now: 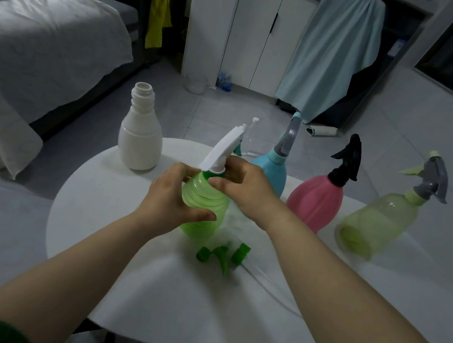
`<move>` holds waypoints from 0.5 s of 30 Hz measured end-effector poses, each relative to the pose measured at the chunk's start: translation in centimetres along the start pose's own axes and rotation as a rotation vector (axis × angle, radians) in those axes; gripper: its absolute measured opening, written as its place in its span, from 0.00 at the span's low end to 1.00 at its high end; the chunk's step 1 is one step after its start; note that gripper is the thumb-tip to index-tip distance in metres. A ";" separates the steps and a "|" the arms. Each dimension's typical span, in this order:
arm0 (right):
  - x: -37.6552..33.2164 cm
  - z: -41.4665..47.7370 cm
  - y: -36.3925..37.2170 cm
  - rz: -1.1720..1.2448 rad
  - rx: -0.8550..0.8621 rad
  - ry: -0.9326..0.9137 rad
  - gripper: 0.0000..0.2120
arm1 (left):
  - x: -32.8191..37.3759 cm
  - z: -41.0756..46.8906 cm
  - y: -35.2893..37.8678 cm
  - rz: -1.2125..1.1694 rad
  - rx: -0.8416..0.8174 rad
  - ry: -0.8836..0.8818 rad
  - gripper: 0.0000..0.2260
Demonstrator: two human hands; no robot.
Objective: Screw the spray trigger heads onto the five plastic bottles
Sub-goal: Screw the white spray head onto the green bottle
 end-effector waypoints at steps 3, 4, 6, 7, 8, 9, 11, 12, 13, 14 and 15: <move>0.2 0.1 0.2 0.010 0.053 -0.028 0.18 | -0.1 0.1 -0.2 -0.029 -0.038 -0.002 0.32; 0.3 0.1 0.0 0.032 0.055 -0.026 0.18 | -0.1 0.3 -0.4 -0.046 -0.100 -0.007 0.32; 0.5 0.2 -0.3 0.085 -0.022 0.001 0.19 | -0.4 0.7 -1.0 -0.077 -0.258 -0.026 0.33; 0.5 0.3 -0.4 0.094 -0.070 0.017 0.20 | -0.4 0.9 -1.3 -0.093 -0.332 -0.029 0.34; 0.5 0.5 -0.5 0.082 -0.115 0.028 0.21 | -0.4 1.1 -1.3 -0.111 -0.384 -0.031 0.35; 0.5 0.7 -0.4 0.063 -0.150 0.034 0.21 | -0.4 1.3 -1.2 -0.126 -0.413 -0.039 0.36; 0.4 0.9 -0.3 0.053 -0.171 0.035 0.22 | -0.3 1.4 -0.8 -0.144 -0.407 -0.056 0.36; 0.4 1.0 -0.3 0.057 -0.153 0.031 0.22 | -0.4 1.5 -0.6 -0.147 -0.378 -0.051 0.36; 0.4 1.1 -0.3 0.048 -0.121 0.016 0.21 | -0.4 1.5 -0.4 -0.146 -0.342 -0.037 0.36; 0.3 1.1 -0.3 0.025 -0.083 -0.005 0.20 | -0.5 1.5 -0.3 -0.145 -0.304 -0.018 0.35; 0.3 1.0 -0.3 0.001 -0.045 -0.024 0.19 | -0.6 1.5 -0.3 -0.142 -0.268 0.000 0.34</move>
Point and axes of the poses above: each hand's wrist, its own z-axis towards the middle knuckle, its own y-axis out of the palm, x = y × z, the point moved 3 cm from there along z, towards the middle knuckle, and after that the axes turned 4 degrees about -z, right-handed, at the moved point
